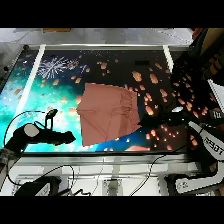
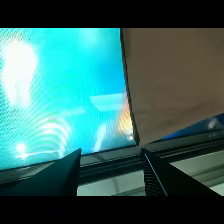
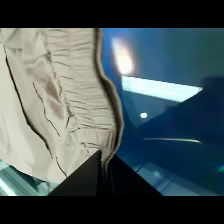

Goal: Fold the clothes and pants, and hang the long-sleeved shirts on hangers.

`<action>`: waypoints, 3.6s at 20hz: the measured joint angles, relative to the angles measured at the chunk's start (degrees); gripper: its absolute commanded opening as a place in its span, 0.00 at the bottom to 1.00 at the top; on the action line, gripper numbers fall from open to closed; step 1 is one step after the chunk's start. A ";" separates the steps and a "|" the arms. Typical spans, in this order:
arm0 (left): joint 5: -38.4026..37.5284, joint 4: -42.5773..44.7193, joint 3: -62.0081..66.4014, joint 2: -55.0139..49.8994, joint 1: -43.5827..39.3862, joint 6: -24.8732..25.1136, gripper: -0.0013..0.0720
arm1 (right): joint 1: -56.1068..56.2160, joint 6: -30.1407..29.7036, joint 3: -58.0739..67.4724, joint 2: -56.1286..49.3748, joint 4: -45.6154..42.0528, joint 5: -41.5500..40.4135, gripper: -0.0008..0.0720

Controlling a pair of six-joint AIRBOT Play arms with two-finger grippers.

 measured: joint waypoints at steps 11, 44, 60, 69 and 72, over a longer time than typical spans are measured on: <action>9.46 -9.68 -8.46 -0.87 0.02 0.85 0.90 | 1.66 -0.07 0.98 -0.04 -0.33 4.72 0.04; 5.25 -29.86 31.54 20.26 1.90 28.11 0.02 | 1.68 0.76 1.09 48.26 26.27 13.68 0.04; 15.58 -15.93 19.30 5.09 -6.95 -1.42 0.02 | 7.76 37.83 -0.07 45.07 3.89 -14.05 0.04; 17.99 -18.34 21.62 -12.26 -13.79 0.17 0.02 | 3.58 38.03 1.01 27.80 -8.07 -21.20 0.04; 6.10 -18.71 21.81 -12.79 -14.25 0.20 0.02 | -0.46 31.34 2.25 26.97 -12.15 -8.11 0.04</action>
